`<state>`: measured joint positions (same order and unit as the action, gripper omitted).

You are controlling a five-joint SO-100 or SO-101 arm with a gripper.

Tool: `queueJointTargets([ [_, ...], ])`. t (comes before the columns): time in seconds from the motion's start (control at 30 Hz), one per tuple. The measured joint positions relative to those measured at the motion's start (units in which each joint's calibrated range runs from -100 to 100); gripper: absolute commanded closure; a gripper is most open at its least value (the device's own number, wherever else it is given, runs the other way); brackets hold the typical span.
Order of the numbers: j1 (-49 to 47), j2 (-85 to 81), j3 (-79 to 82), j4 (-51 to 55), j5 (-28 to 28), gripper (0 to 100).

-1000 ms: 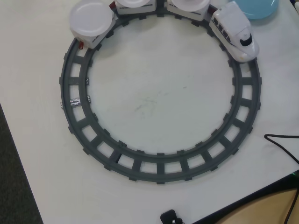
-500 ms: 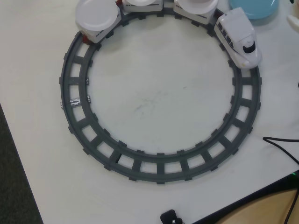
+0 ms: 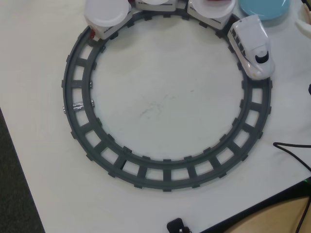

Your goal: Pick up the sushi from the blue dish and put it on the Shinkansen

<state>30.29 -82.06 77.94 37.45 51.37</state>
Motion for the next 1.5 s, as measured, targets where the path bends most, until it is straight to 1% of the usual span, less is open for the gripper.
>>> queueJointTargets([
  [0.33, -0.5, 0.0, 1.9, 0.0, 0.0, 98],
  [0.53, -7.6, 0.1, 5.1, -0.1, 0.0, 98],
  [0.63, -12.0, 0.1, 5.3, -1.9, 0.0, 98],
  [0.7, -13.2, 0.1, 5.3, -3.1, 0.0, 98],
  [1.13, -14.4, 0.1, 10.6, -4.5, 0.0, 98],
  [1.27, -14.5, 0.1, 10.6, -6.6, 0.0, 98],
  [1.5, -14.5, 0.1, 10.6, -6.8, 0.1, 98],
])
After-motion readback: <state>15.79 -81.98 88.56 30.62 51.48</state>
